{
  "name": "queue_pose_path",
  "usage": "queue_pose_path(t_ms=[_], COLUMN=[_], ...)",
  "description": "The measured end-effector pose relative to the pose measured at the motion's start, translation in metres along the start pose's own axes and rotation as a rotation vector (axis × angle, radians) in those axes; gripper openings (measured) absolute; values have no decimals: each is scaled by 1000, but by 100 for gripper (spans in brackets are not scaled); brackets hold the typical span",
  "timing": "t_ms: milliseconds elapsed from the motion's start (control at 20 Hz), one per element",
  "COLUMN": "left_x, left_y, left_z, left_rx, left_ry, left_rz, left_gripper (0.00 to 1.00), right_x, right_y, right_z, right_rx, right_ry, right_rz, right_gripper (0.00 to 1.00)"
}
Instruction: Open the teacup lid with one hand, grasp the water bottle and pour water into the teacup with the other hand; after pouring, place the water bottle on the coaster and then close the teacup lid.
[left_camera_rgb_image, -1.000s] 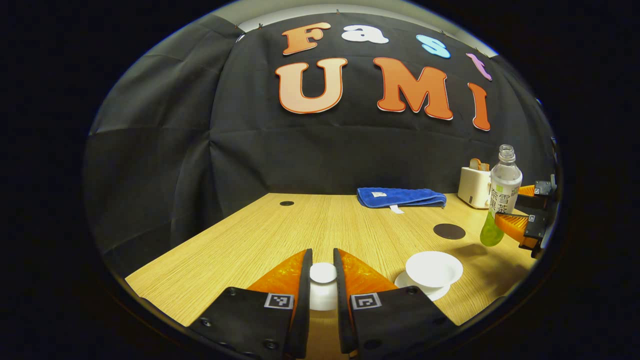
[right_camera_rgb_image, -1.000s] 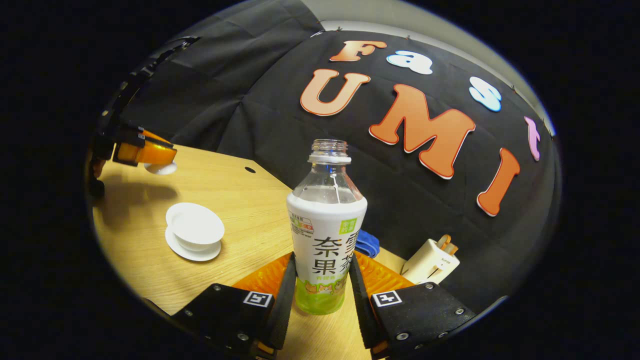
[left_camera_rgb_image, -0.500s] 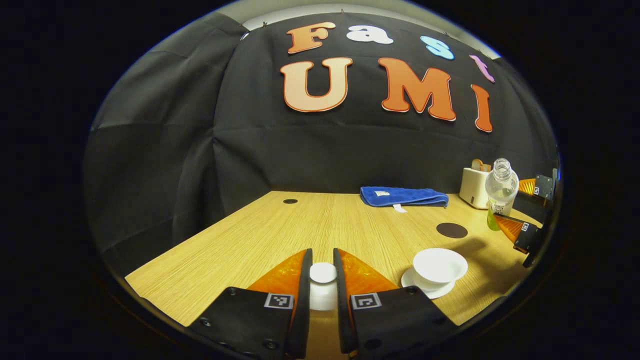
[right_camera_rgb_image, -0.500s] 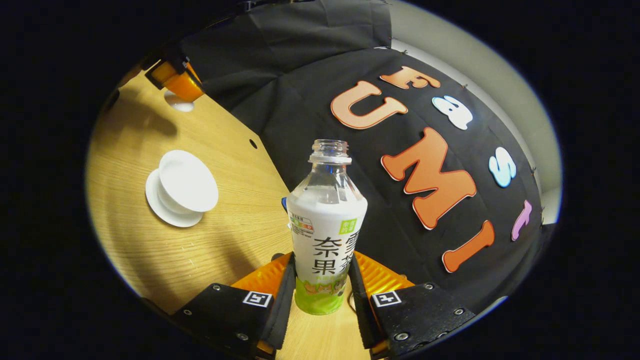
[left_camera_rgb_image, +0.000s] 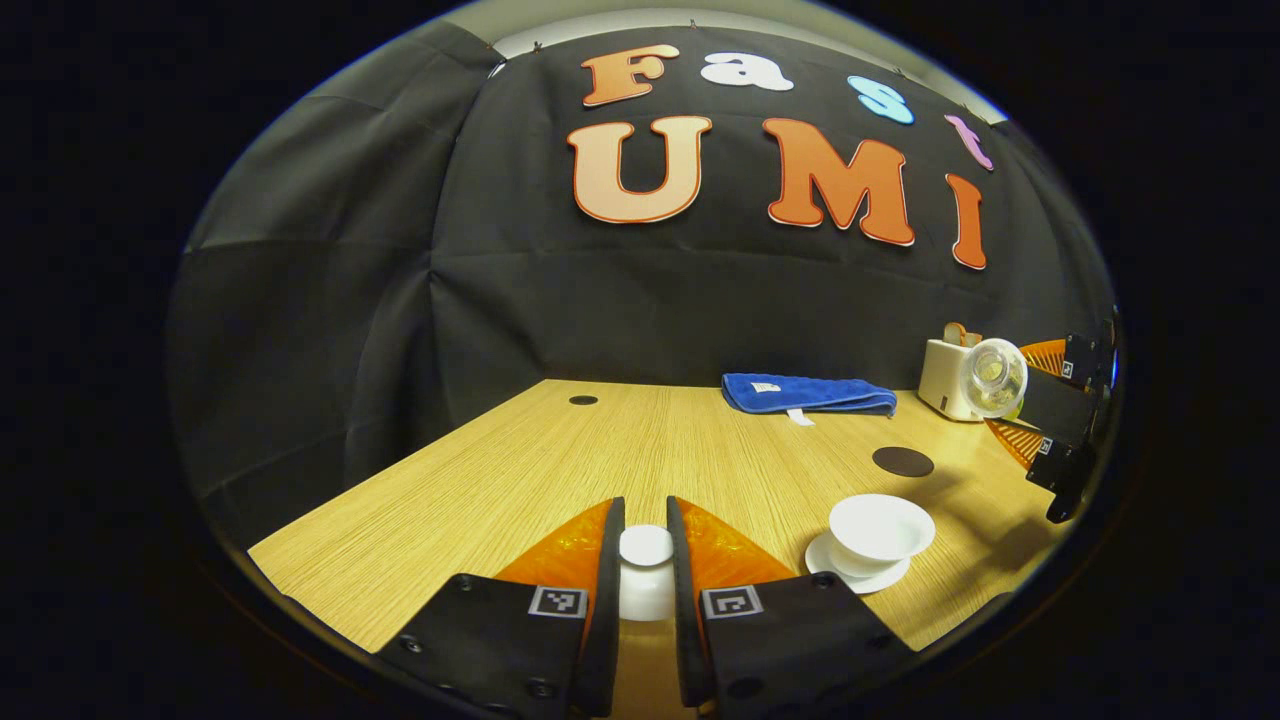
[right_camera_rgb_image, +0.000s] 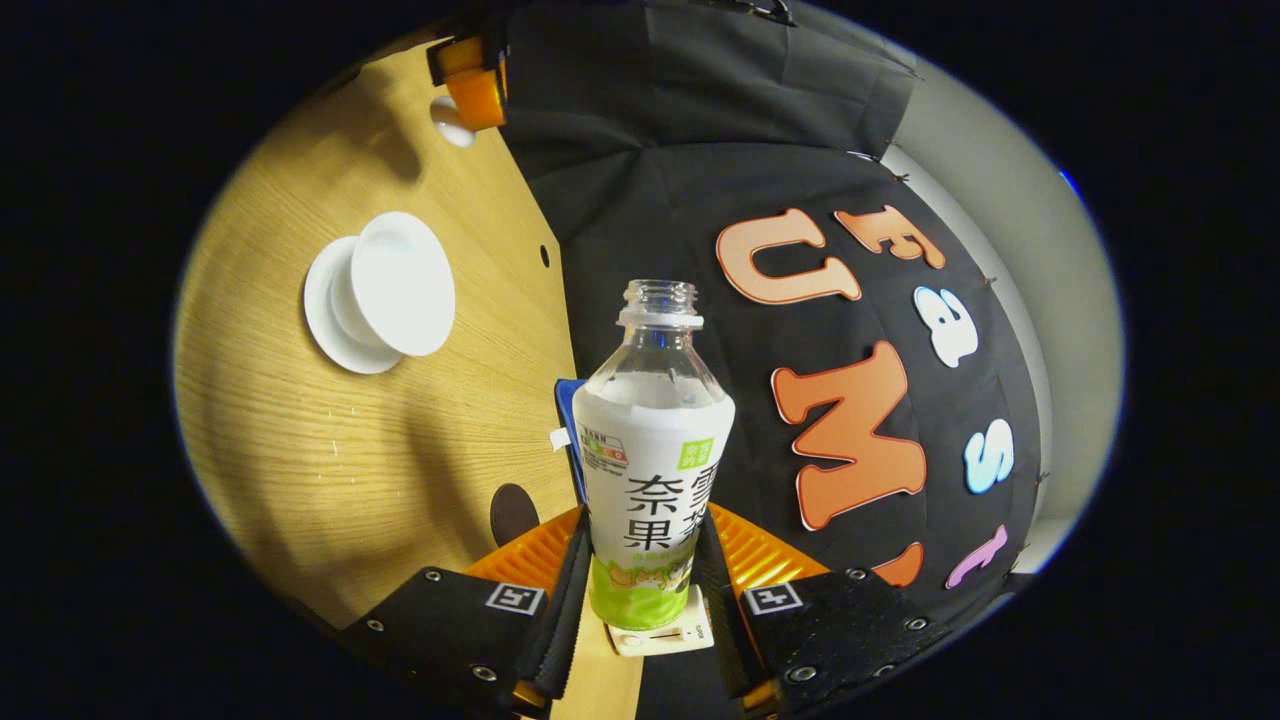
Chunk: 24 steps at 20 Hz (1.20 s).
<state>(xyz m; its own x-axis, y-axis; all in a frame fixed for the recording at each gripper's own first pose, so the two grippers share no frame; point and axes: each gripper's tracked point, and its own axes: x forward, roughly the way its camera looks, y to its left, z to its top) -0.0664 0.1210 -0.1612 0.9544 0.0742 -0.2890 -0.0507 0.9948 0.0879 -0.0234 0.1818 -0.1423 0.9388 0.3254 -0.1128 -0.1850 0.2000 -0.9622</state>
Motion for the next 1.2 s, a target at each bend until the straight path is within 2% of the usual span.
queue_pose_path(t_ms=[100, 550, 600, 750, 850, 950, 1000, 1200], left_x=[0, -5, -4, -5, -7, -9, -9, -11], left_y=[2, 9, 9, 13, 14, 17, 16, 16], left_z=[-2, -2, -2, -3, -2, -1, 0, 5], left_rx=[-5, -14, -16, -21, -19, -8, -5, -4], left_ry=[4, 7, 7, 12, 12, 8, 7, -2], left_rz=[0, 6, 7, 18, 19, 23, 23, 21], left_gripper=[28, 27, 31, 31, 27, 25, 28, 28], right_x=[2, 7, 7, 6, 8, 10, 10, 9], right_y=[3, 2, 2, 1, 1, -1, -2, -5], right_z=[0, 6, 7, 8, 9, 9, 11, 14], right_rx=[-32, -198, -213, -242, -261, -294, -311, -364], right_ry=[-5, -50, -54, -65, -72, -84, -89, -110], right_rz=[14, 7, 6, 1, 0, -8, -12, -23], right_gripper=[58, 58, 58, 58, 60, 58, 58, 58])
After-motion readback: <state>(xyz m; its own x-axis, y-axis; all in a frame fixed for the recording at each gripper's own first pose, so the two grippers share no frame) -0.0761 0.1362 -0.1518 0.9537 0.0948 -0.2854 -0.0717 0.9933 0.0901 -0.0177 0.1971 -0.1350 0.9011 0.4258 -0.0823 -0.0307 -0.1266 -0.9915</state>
